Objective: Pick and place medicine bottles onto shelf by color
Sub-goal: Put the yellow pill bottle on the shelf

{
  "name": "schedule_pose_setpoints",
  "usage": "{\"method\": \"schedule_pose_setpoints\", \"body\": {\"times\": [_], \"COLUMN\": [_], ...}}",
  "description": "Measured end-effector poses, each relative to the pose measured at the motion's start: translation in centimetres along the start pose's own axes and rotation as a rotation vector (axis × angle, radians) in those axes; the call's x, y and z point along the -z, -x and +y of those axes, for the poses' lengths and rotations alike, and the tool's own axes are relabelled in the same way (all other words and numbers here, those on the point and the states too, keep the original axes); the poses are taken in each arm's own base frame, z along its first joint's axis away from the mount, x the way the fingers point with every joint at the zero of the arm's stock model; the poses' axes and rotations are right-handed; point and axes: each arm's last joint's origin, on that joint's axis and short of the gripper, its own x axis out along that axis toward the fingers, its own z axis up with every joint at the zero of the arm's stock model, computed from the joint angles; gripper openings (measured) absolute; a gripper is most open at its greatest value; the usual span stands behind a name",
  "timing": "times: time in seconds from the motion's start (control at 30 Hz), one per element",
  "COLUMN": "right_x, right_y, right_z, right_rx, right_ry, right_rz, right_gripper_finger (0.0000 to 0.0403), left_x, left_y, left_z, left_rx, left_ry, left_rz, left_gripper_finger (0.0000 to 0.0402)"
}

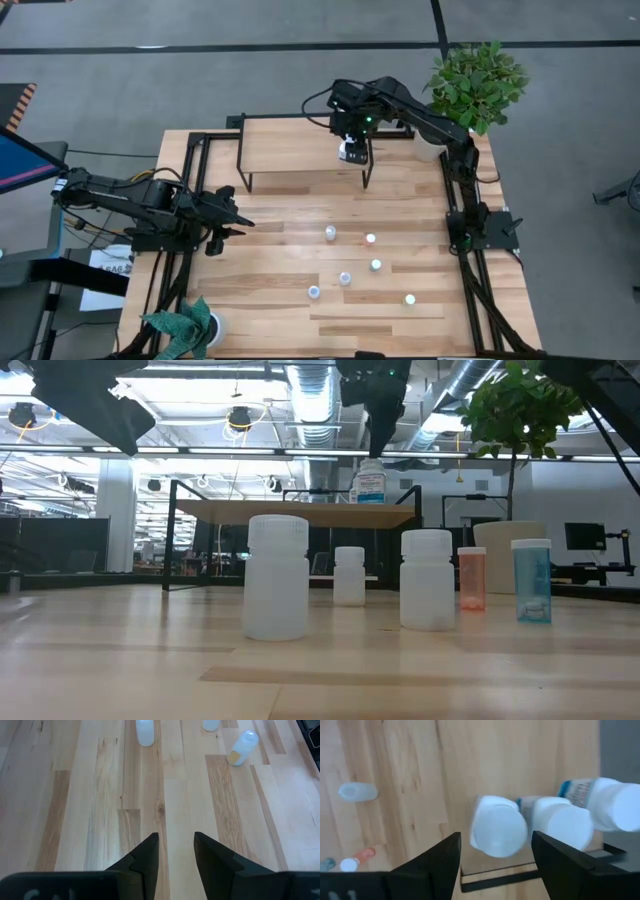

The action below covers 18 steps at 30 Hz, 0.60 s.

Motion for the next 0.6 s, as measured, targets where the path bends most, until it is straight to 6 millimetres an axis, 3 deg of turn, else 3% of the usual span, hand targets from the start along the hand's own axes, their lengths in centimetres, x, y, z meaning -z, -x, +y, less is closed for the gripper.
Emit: {"method": "schedule_pose_setpoints", "body": {"times": [0.27, 0.6], "right_x": [1.1, 4.2], "right_y": [3.6, 10.9], "right_z": [1.2, 5.6], "right_rx": [0.041, -0.108], "right_ry": [-0.070, -0.222], "right_rz": [-0.076, -0.275], "right_gripper_finger": [0.0265, 0.0265], "left_x": [0.0, 0.0], "left_y": [0.0, 0.0], "left_z": [0.0, 0.0], "left_rx": [0.000, 0.000], "left_ry": [0.001, 0.002], "left_rz": [0.000, 0.001], "left_gripper_finger": [0.0109, 0.0110]}}
